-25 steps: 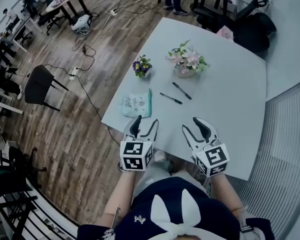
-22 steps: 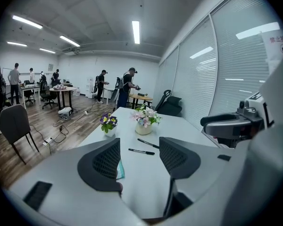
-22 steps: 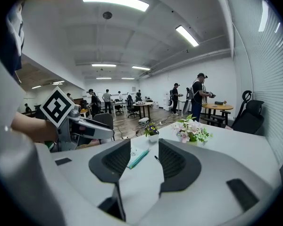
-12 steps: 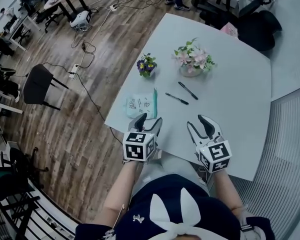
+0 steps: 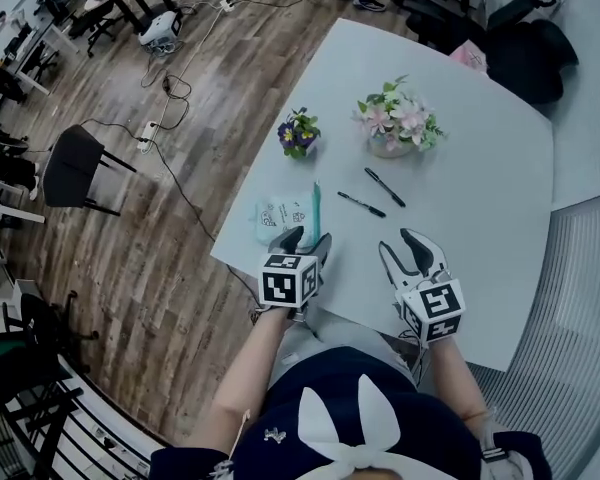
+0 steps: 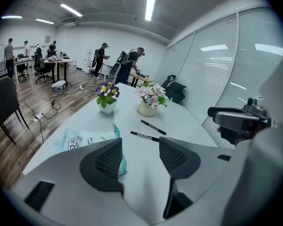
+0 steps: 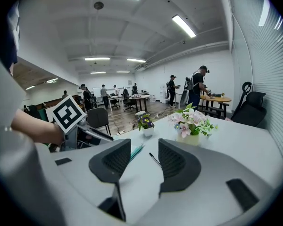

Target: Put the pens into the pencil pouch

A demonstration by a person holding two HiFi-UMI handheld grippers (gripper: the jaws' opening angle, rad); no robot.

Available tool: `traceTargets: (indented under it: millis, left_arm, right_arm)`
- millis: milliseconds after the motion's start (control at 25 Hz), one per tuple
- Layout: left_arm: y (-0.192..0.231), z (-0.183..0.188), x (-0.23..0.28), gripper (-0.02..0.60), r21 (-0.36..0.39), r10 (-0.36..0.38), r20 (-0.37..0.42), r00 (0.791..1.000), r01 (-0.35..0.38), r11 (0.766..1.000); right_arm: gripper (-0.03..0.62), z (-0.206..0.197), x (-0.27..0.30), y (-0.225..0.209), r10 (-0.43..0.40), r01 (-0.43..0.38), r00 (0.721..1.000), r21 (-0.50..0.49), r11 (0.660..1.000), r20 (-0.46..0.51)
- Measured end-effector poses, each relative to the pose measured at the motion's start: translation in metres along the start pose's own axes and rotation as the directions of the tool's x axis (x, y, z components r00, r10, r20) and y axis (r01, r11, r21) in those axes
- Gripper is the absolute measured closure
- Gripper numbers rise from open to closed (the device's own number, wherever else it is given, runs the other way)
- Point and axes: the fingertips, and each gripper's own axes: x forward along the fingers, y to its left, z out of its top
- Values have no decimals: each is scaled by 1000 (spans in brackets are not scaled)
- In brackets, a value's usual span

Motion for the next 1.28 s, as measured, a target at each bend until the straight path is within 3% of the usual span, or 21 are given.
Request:
traceTargets:
  millis: [400, 560, 840, 1040, 1280]
  left_arm:
    - [43, -13, 54, 331, -28, 84, -121, 989, -88, 996]
    - [52, -22, 77, 331, 18, 126, -181, 975, -125, 992]
    - [63, -46, 106, 345, 113, 197, -303, 932, -170, 979]
    - [68, -52, 108, 415, 117, 220, -318, 922, -192, 974]
    - [67, -49, 109, 474, 113, 196, -302, 933, -169, 979]
  right_arm:
    - [419, 0, 41, -17, 6, -5, 999, 19, 1000, -40]
    - [419, -3, 54, -21, 14, -12, 998, 35, 999, -62]
    - [419, -9, 71, -29, 29, -24, 996, 62, 998, -86]
    - [418, -17, 75, -31, 41, -32, 993, 78, 996, -107]
    - [418, -21, 79, -30, 53, -44, 992, 84, 996, -114]
